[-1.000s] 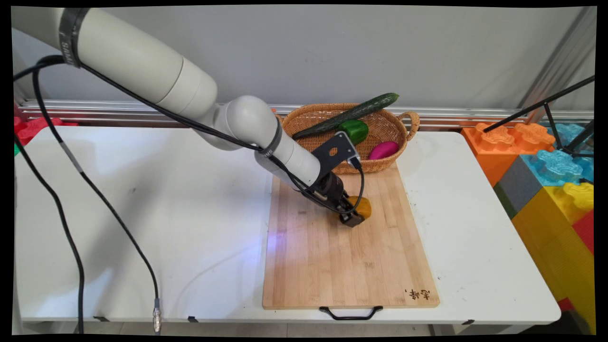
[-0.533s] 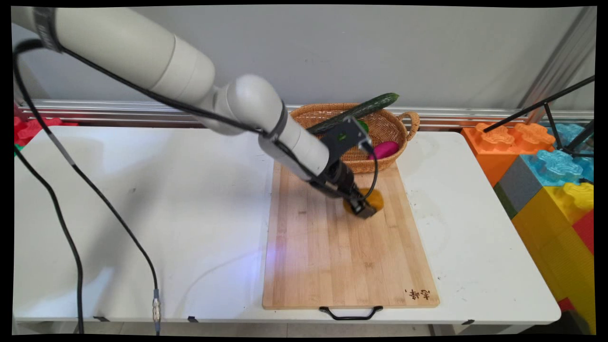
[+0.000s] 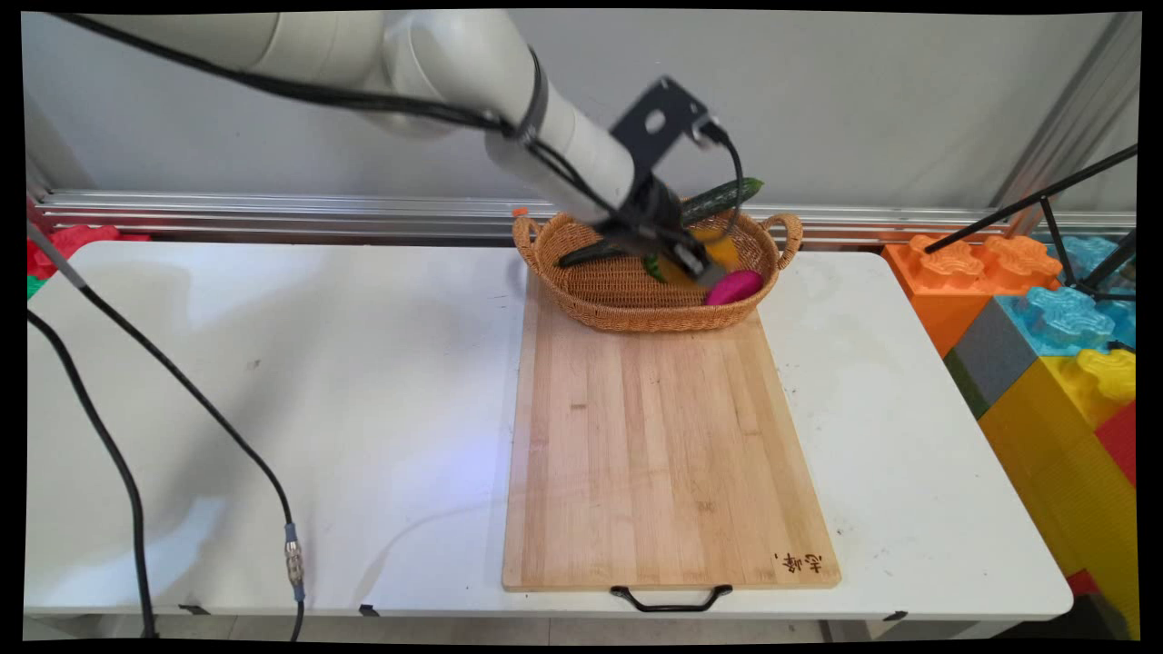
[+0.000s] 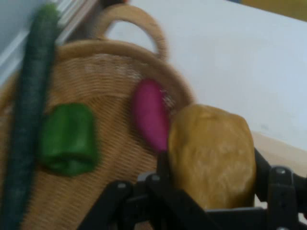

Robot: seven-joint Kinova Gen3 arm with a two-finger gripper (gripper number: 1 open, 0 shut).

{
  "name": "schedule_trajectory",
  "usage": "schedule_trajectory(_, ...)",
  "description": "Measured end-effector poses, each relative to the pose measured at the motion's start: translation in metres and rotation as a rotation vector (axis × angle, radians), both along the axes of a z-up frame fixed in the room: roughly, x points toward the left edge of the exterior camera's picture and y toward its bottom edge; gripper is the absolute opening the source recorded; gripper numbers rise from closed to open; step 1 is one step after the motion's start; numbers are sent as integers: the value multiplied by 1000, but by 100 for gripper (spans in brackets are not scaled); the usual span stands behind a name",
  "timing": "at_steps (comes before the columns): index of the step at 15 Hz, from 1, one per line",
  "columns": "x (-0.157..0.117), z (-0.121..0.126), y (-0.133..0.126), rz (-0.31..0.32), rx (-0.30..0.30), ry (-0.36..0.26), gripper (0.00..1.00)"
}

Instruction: Place the picked object in the vegetable basket

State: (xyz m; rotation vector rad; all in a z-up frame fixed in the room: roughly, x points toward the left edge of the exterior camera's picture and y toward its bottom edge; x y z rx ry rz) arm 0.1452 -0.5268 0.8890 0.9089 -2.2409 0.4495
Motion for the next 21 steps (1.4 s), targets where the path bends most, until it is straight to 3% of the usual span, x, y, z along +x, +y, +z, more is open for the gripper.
schedule_trajectory(4,32,6,-26,101,-31,-58,0)
schedule_trajectory(8,55,-20,-49,157,16,-94,0)
schedule_trajectory(13,65,-64,-67,170,73,-112,0)
schedule_trajectory(18,63,-85,-77,147,79,-127,0)
schedule_trajectory(19,60,-85,-77,136,77,-129,100)
schedule_trajectory(21,53,-79,-74,112,66,-131,100)
